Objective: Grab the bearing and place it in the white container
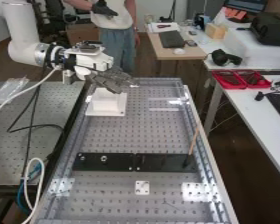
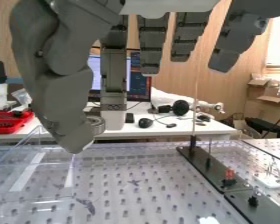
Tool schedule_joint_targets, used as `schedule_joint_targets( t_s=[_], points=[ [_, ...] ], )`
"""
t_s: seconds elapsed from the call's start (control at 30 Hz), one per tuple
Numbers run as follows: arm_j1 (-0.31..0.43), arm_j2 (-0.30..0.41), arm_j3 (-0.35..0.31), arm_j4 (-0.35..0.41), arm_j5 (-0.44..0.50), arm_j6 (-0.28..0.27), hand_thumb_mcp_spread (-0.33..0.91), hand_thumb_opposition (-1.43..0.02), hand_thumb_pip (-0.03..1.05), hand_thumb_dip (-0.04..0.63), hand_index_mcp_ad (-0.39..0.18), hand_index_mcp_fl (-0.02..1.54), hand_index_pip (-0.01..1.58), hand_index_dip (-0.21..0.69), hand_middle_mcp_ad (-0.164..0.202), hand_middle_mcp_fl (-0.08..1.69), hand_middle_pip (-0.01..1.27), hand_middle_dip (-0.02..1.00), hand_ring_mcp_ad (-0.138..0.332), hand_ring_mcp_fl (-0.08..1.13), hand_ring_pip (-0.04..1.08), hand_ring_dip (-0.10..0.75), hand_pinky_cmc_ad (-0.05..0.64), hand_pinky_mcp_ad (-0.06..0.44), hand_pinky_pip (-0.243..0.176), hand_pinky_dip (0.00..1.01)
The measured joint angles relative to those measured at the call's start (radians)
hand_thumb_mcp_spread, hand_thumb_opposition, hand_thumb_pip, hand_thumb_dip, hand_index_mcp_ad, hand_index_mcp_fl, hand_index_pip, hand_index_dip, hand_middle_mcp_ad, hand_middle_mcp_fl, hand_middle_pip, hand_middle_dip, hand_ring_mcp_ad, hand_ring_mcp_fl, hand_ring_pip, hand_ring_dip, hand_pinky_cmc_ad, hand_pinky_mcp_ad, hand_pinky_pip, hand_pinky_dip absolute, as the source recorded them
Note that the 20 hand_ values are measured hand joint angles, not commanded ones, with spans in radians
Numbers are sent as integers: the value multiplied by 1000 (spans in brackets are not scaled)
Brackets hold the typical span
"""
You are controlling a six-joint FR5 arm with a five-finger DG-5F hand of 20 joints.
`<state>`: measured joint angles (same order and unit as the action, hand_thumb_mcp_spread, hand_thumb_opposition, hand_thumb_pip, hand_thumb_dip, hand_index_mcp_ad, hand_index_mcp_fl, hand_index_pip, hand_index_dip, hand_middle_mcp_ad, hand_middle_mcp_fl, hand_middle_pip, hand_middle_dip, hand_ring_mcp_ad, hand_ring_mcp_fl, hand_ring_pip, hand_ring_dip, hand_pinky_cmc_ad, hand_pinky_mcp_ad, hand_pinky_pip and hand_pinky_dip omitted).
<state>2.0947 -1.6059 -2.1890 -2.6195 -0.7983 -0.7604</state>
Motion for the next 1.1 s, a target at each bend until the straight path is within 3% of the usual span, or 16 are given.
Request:
schedule_joint_targets(
  t_s=[0.33, 0.63, 0.87, 1.1],
  points=[
    [101, 30, -38, -29, 82, 33, 468, -827, 499, 283, -129, 316, 1360, 204, 51, 101, 133, 199, 93, -3, 101, 80, 330, 260, -26, 180],
    [116, 50, -64, -38, -2, 36, 468, -827, 499, 283, -129, 316, 1360, 204, 49, 101, 129, 199, 93, -3, 99, 80, 330, 260, -26, 180],
    [99, 19, -80, 3, -102, 61, 468, -827, 503, 283, -129, 316, 1360, 204, 49, 101, 129, 199, 89, -3, 99, 80, 330, 257, -26, 180],
    [92, -7, -97, 33, -125, 75, 468, -831, 503, 283, -129, 316, 1367, 201, 49, 101, 133, 199, 93, -3, 99, 80, 330, 257, -26, 180]
  ],
)
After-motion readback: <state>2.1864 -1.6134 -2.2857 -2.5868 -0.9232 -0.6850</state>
